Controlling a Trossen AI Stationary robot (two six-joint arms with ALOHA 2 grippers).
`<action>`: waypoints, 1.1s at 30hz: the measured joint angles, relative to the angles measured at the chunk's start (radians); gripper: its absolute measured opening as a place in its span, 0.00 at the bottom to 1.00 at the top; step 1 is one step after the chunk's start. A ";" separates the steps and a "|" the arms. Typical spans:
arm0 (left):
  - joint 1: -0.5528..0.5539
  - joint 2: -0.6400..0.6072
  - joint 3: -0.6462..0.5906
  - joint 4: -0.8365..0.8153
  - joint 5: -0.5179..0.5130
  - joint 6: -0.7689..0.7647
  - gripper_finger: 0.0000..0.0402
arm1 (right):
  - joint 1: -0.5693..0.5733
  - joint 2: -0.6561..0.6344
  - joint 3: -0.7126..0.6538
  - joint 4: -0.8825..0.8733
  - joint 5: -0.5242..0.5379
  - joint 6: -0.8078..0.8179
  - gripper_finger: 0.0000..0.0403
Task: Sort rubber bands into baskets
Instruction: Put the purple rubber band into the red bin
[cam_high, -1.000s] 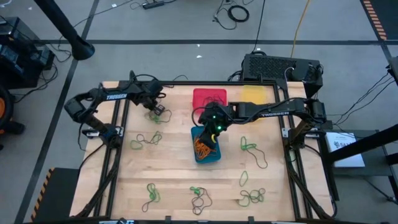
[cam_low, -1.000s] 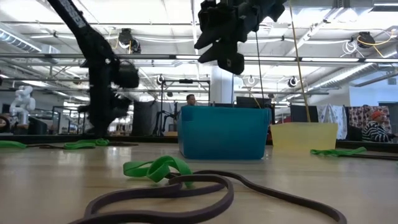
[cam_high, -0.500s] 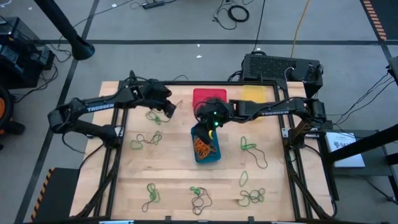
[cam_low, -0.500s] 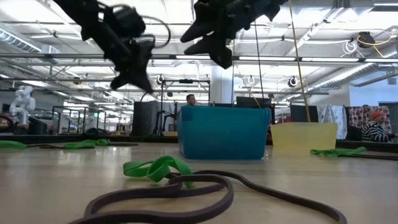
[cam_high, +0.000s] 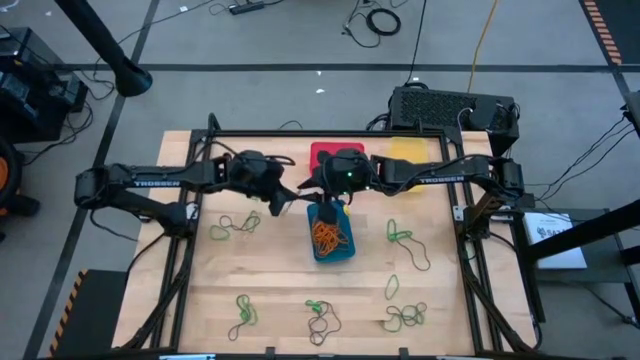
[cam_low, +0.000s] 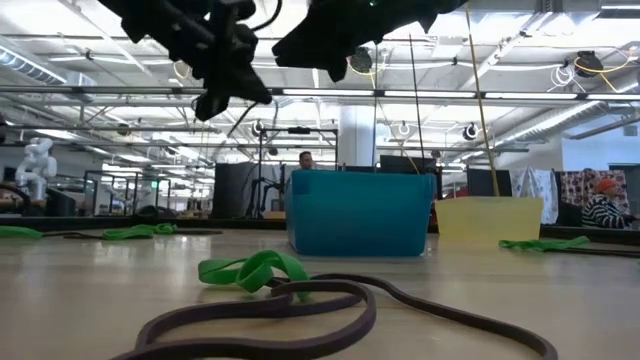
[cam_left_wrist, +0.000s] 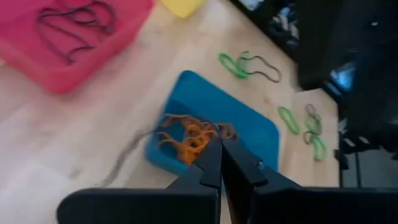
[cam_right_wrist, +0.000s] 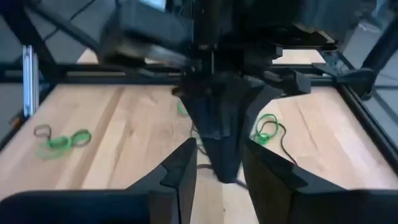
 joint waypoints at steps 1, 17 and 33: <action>-0.011 0.000 0.000 0.011 0.000 -0.010 0.02 | 0.001 0.000 0.000 -0.005 -0.001 -0.020 0.30; -0.071 0.000 0.000 0.087 0.103 -0.014 0.02 | 0.005 0.000 0.000 -0.170 -0.133 -0.167 0.30; -0.071 -0.001 0.000 0.109 0.162 -0.015 0.02 | 0.008 0.001 0.000 -0.122 -0.125 -0.296 0.30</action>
